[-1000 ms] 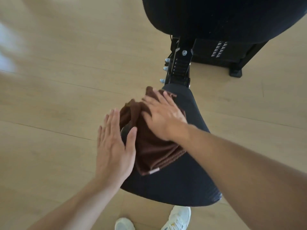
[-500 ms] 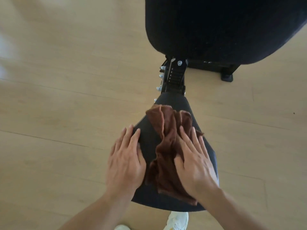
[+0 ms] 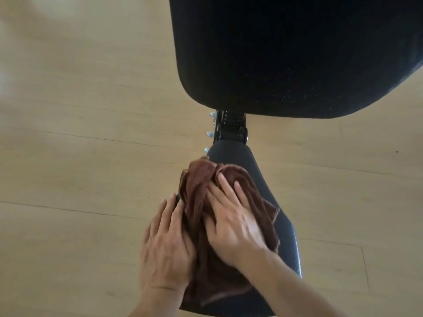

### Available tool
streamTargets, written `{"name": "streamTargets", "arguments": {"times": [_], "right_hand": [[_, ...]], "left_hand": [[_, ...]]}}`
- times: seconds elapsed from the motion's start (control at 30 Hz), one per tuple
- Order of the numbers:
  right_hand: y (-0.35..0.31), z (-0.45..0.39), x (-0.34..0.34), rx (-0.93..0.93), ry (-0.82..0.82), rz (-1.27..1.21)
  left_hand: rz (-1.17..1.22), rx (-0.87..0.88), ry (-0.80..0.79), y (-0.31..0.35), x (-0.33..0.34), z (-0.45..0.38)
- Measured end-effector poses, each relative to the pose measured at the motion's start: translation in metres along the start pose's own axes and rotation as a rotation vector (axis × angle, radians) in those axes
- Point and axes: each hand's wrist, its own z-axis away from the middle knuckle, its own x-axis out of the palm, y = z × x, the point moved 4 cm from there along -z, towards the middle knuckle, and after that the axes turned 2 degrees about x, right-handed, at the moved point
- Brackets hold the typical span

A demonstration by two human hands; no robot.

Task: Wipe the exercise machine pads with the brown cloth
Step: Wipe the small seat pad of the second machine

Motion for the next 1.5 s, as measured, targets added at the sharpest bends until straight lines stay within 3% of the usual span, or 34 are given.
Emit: {"name": "streamTargets", "arguments": {"times": [0.13, 0.3, 0.4, 0.53, 0.67, 0.9, 1.07, 1.2, 1.33, 1.4, 1.5], "right_hand": [[0.022, -0.063, -0.008, 0.113, 0.044, 0.043], [0.033, -0.102, -0.010, 0.240, 0.014, 0.143], [0.030, -0.105, -0.011, 0.239, -0.015, 0.135], [0.019, -0.093, -0.010, 0.181, -0.068, 0.083], [-0.014, -0.068, -0.002, 0.072, -0.137, 0.039], [-0.086, -0.004, 0.030, -0.221, -0.253, 0.085], [-0.081, 0.053, 0.033, -0.195, -0.212, 0.023], [-0.041, 0.101, 0.020, -0.011, -0.063, -0.014], [0.017, 0.145, -0.007, 0.359, 0.163, -0.013], [0.038, 0.162, -0.013, 0.538, 0.199, -0.046], [0.052, 0.157, -0.015, 0.654, 0.187, -0.249]], "left_hand": [[-0.044, 0.013, -0.120, -0.005, 0.004, 0.003], [0.027, -0.003, -0.034, 0.002, 0.000, 0.001], [0.217, -0.039, 0.058, -0.002, -0.001, 0.001], [0.707, -0.486, 0.200, -0.024, -0.015, 0.001], [1.010, -0.988, 0.247, -0.060, -0.012, 0.007], [0.773, -1.018, 0.149, -0.105, -0.017, 0.109], [0.725, -0.829, 0.150, -0.097, -0.036, 0.097], [0.525, -0.282, 0.074, -0.054, -0.055, 0.052], [0.299, 0.267, -0.071, 0.004, -0.046, 0.026], [0.187, 0.401, -0.145, 0.023, -0.031, 0.024], [0.036, 0.435, -0.211, 0.030, -0.013, 0.026]]}}
